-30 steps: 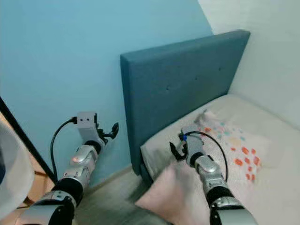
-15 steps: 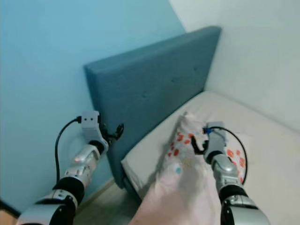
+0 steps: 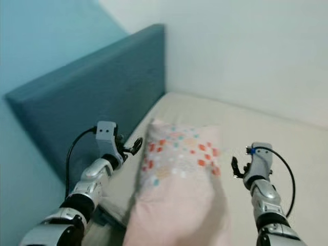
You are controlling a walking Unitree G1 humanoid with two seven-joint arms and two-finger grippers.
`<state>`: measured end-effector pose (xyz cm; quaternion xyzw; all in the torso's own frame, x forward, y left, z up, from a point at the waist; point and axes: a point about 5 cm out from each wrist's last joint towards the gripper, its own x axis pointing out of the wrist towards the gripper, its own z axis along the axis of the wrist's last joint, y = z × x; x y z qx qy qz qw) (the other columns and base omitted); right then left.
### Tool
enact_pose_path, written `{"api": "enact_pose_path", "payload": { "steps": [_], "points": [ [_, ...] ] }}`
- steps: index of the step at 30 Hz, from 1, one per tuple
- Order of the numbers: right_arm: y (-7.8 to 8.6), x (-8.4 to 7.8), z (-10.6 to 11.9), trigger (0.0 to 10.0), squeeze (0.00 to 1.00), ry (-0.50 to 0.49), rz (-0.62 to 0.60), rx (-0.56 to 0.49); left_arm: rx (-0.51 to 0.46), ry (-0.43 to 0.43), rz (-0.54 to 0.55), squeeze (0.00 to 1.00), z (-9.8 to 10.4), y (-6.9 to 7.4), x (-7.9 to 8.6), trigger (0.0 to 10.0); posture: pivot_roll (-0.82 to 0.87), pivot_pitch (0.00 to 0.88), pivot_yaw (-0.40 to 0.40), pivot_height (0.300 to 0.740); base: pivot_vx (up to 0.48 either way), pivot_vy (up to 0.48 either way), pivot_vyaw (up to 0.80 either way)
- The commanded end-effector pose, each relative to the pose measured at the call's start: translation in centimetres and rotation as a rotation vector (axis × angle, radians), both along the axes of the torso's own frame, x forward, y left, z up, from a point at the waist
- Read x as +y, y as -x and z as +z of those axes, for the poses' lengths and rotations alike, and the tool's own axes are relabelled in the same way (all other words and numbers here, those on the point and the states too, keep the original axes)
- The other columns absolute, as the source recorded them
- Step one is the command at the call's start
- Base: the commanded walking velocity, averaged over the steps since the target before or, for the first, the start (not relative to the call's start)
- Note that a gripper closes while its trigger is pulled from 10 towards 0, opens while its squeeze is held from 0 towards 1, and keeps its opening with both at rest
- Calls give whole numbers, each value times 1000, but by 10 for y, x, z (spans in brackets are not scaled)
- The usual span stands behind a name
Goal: Clean up the room
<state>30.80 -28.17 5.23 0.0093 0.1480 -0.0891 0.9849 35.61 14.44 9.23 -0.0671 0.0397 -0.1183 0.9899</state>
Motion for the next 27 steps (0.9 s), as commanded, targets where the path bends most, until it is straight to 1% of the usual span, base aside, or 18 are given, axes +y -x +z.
{"api": "enact_pose_path", "payload": {
  "steps": [1, 7, 10, 11, 13, 17, 23, 25, 26, 27],
  "points": [
    [4, 2, -7, 10000, 0, -27, -17, 24, 26, -4, 15, 0, -2, 0, 4, 10000, -19, 0, -7, 740, 0, 0, -781],
    [4, 7, -10, 10000, 0, -43, -1, 33, 44, -24, 65, 0, -4, 0, 12, 10000, -17, 0, -8, 740, 0, 0, -781],
    [3, 11, -10, 10000, 0, -49, 22, 33, 66, -35, 123, 0, -7, 0, 21, 10000, -15, 0, -11, 740, 0, 0, -781],
    [3, 11, -10, 10000, 0, -49, 22, 33, 66, -35, 123, 0, -7, 0, 21, 10000, -15, 0, -11, 740, 0, 0, -781],
    [1, 14, -10, 10000, 0, -50, 32, 31, 86, -34, 170, 0, -9, 1, 28, 10000, -15, 0, -12, 740, 0, 0, -781],
    [0, 16, -10, 10000, 0, -52, 45, 30, 96, -34, 207, 0, -12, 3, 35, 10000, -16, 0, -12, 740, 0, 0, -781],
    [0, 20, -10, 10000, 0, -54, 59, 28, 95, -31, 223, 0, -12, 4, 36, 10000, -15, 0, -13, 740, 0, 0, -781],
    [-1, 24, -10, 10000, 0, -54, 78, 17, 114, -52, 229, 0, -16, 5, 36, 10000, -15, 0, -12, 740, 0, 0, -781],
    [-2, 27, -10, 10000, 0, -42, 98, 21, 126, -68, 233, 0, -19, 6, 35, 10000, -17, 0, -11, 740, 0, 0, 0],
    [-2, 27, -10, 10000, 0, -42, 98, 21, 126, -68, 233, 0, -19, 6, 35, 10000, -17, 0, -11, 740, 0, 0, 0]
  ]
}}
